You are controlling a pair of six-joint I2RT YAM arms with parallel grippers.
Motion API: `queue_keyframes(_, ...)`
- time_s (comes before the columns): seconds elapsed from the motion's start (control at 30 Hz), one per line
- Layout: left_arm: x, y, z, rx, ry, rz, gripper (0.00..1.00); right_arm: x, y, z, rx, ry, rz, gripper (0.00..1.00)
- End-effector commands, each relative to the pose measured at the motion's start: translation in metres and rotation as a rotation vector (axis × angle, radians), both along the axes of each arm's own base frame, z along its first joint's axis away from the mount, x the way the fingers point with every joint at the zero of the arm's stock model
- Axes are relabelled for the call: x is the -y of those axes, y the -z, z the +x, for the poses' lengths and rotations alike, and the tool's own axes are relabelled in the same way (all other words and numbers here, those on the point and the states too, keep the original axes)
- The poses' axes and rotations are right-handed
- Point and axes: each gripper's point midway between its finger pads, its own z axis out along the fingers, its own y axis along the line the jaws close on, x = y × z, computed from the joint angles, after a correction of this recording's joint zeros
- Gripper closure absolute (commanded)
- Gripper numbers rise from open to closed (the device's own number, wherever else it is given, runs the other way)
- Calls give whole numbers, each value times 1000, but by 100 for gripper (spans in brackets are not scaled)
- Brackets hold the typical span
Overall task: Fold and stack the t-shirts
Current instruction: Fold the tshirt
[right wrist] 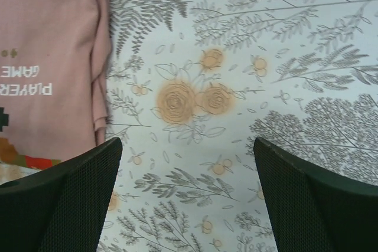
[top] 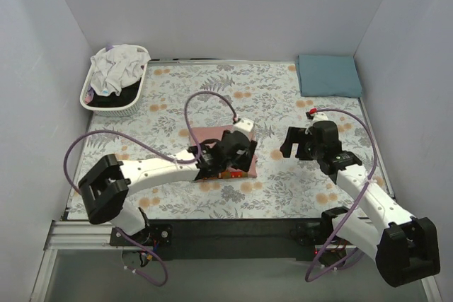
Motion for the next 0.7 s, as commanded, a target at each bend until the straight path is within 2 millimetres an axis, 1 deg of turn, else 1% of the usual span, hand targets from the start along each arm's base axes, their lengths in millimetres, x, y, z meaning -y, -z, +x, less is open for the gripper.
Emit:
queue_keyframes(0.0, 1, 26, -23, 59, 68, 258, 42, 23, 4, -9, -49, 17, -60, 2)
queue_keyframes(0.03, 9, 25, -26, 60, 83, 275, 42, 27, 5, -11, -72, 27, -68, 2)
queue_keyframes(0.07, 13, 43, -30, 42, 102, 330, 42, 33, 9, -11, -93, 46, -76, 2)
queue_keyframes(0.1, 16, 48, -34, 57, 112, 367, 43, 37, 10, -12, -107, 52, -82, 2)
queue_keyframes(0.13, 15, 54, -36, 56, 115, 410, 44, 39, 13, -14, -133, 58, -83, 2)
queue_keyframes(0.17, 21, 64, -35, 48, 122, 447, 46, 42, 15, -15, -143, 66, -75, 2)
queue_keyframes(0.27, 34, 76, -41, 30, 166, 486, 49, 43, 18, -18, -155, 68, -50, 2)
queue_keyframes(0.3, 37, 78, -42, 28, 174, 491, 49, 44, 19, -19, -155, 69, -47, 2)
queue_keyframes(0.43, 48, 78, -40, 42, 191, 494, 49, 43, 21, -20, -154, 62, -33, 2)
queue_keyframes(0.47, 48, 81, -39, 44, 197, 509, 49, 41, 21, -21, -157, 50, -26, 2)
queue_keyframes(0.5, 52, 79, -38, 52, 201, 508, 49, 41, 24, -23, -163, 47, -23, 2)
queue_keyframes(0.67, 52, 87, -40, 47, 217, 540, 51, 35, 27, -26, -174, 29, 9, 2)
